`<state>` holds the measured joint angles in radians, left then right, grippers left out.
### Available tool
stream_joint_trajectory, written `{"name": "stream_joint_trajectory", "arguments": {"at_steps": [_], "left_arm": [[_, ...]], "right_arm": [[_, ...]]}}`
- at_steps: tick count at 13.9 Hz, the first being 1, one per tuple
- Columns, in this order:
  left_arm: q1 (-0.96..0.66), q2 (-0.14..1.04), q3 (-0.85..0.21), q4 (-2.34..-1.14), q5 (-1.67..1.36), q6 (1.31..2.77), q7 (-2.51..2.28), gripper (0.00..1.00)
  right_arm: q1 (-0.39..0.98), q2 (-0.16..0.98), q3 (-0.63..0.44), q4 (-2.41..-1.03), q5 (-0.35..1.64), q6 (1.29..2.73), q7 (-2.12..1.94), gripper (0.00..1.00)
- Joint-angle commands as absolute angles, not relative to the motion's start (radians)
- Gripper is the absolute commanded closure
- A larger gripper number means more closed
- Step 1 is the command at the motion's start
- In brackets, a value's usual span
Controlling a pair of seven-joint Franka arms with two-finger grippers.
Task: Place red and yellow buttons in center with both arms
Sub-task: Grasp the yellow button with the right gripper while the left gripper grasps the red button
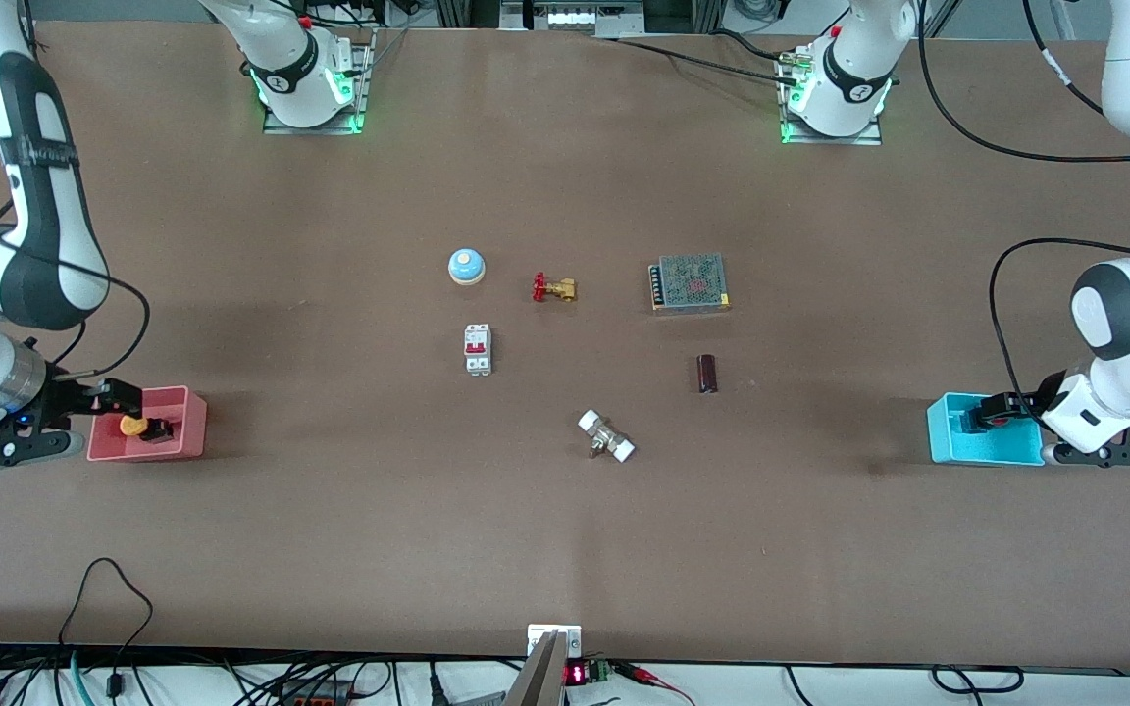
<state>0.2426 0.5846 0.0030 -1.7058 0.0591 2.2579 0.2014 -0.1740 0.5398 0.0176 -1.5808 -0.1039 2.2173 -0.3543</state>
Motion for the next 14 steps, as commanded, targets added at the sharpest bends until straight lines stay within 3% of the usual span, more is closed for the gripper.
{"name": "stream_joint_trajectory", "arguments": {"at_steps": [1,4,7,10,11,14], "left_arm": [[0.255,0.601,-0.008,-1.718,0.040,2.289,0.207,0.12],[0.255,0.629,-0.014,-1.726,0.037,2.319,0.213,0.19],[0.256,0.640,-0.014,-1.740,0.035,2.322,0.215,0.29],[0.255,0.638,-0.015,-1.740,0.035,2.319,0.215,0.58],[0.255,0.632,-0.015,-1.735,0.037,2.318,0.218,0.63],[0.253,0.583,-0.017,-1.691,0.038,2.301,0.277,0.66]], "right_arm": [[-0.206,0.566,0.032,-1.621,-0.118,2.333,-0.387,0.00],[-0.212,0.600,0.034,-1.657,-0.117,2.436,-0.385,0.00],[-0.215,0.617,0.037,-1.661,-0.115,2.444,-0.383,0.00],[-0.216,0.626,0.038,-1.672,-0.117,2.444,-0.391,0.00],[-0.216,0.626,0.038,-1.677,-0.117,2.444,-0.393,0.00],[-0.216,0.632,0.038,-1.695,-0.117,2.444,-0.394,0.00]]}}
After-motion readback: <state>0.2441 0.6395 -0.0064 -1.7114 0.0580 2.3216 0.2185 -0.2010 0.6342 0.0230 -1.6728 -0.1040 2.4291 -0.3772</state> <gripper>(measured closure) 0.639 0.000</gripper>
